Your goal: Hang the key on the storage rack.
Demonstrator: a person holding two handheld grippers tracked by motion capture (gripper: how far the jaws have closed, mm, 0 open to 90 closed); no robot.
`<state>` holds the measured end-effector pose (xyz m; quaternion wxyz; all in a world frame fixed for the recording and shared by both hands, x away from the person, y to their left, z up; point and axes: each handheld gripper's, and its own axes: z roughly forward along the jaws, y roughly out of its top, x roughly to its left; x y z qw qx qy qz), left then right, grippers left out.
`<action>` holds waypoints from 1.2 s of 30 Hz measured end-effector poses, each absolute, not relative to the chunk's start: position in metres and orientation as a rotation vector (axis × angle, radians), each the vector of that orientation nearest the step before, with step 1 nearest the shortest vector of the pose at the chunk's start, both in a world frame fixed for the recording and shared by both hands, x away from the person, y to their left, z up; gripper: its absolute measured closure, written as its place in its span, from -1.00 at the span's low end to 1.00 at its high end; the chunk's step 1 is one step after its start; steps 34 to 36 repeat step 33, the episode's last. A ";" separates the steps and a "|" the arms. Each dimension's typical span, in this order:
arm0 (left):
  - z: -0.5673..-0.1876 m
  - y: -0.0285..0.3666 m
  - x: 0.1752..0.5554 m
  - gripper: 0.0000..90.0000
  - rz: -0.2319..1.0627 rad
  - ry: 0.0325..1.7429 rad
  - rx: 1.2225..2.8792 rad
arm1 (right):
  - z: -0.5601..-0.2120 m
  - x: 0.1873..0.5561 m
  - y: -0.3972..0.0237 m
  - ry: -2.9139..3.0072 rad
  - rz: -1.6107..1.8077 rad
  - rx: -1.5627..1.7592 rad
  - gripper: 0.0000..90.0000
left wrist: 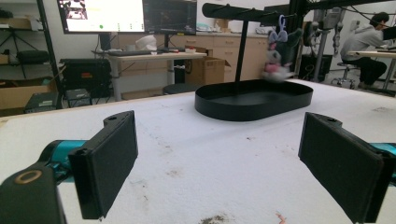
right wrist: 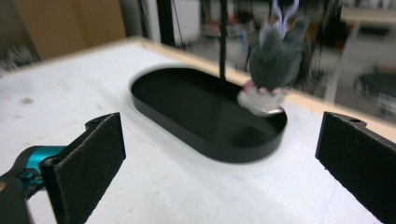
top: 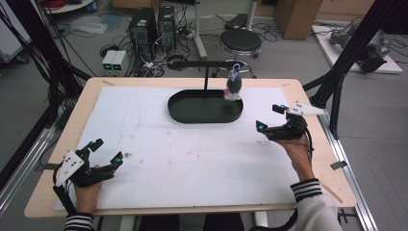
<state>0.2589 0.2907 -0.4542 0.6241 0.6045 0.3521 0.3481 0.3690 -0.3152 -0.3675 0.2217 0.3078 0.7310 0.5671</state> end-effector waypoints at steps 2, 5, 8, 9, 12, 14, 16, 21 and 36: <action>-0.454 0.291 0.259 -0.73 0.800 0.807 1.389 | -0.375 0.357 -0.322 2.008 1.566 0.841 -0.99; -0.454 0.291 0.259 -0.73 0.800 0.806 1.389 | -0.389 0.344 -0.331 1.979 1.599 0.838 -0.99; -0.454 0.291 0.259 -0.73 0.802 0.806 1.389 | -0.403 0.334 -0.337 1.928 1.618 0.825 -0.99; -0.454 0.291 0.259 -0.73 0.802 0.807 1.389 | -0.408 0.329 -0.339 1.892 1.604 0.826 -0.99; -0.454 0.291 0.259 -0.73 0.803 0.806 1.388 | -0.420 0.320 -0.343 1.849 1.625 0.828 -0.99; -0.454 0.290 0.259 -0.73 0.804 0.806 1.388 | -0.428 0.315 -0.345 1.818 1.650 0.818 -0.99; -0.454 0.290 0.259 -0.73 0.805 0.806 1.390 | -0.434 0.310 -0.346 1.786 1.667 0.825 -0.99; -0.454 0.290 0.258 -0.73 0.807 0.805 1.386 | -0.442 0.306 -0.348 1.752 1.684 0.811 -0.99; -0.455 0.290 0.258 -0.73 0.807 0.802 1.377 | -0.451 0.304 -0.345 1.772 1.678 0.830 -0.99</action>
